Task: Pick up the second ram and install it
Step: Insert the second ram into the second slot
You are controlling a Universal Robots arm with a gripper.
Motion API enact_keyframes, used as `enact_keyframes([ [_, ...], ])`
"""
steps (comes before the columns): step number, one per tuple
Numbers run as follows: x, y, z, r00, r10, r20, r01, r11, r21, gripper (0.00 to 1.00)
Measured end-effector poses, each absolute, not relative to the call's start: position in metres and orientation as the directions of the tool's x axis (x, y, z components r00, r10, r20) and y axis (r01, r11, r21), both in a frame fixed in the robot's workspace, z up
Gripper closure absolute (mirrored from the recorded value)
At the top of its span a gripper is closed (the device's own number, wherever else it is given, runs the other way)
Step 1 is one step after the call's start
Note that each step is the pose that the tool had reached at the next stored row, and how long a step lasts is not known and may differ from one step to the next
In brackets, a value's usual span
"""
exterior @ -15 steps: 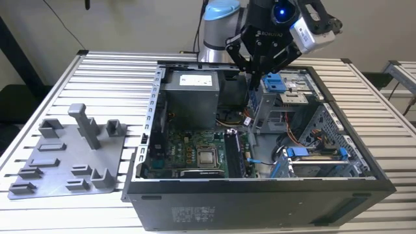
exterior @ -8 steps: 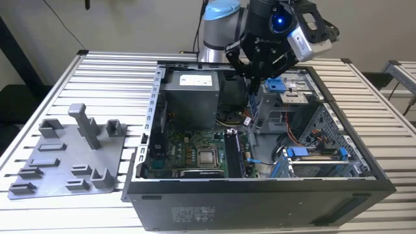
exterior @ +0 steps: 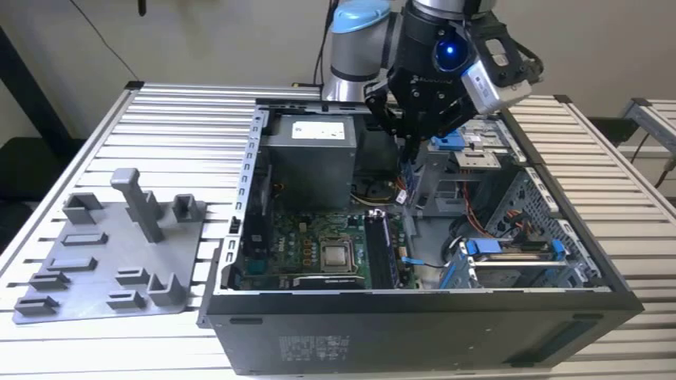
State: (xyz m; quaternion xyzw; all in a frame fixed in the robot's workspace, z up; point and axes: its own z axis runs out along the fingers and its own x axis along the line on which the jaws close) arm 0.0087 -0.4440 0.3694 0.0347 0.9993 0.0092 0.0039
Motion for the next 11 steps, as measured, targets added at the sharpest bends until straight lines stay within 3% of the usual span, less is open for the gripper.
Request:
enact_keyframes([
  [11,0.008,-0.453,0.356,-0.999,0.04,-0.014,0.04,0.999,0.021,0.86],
])
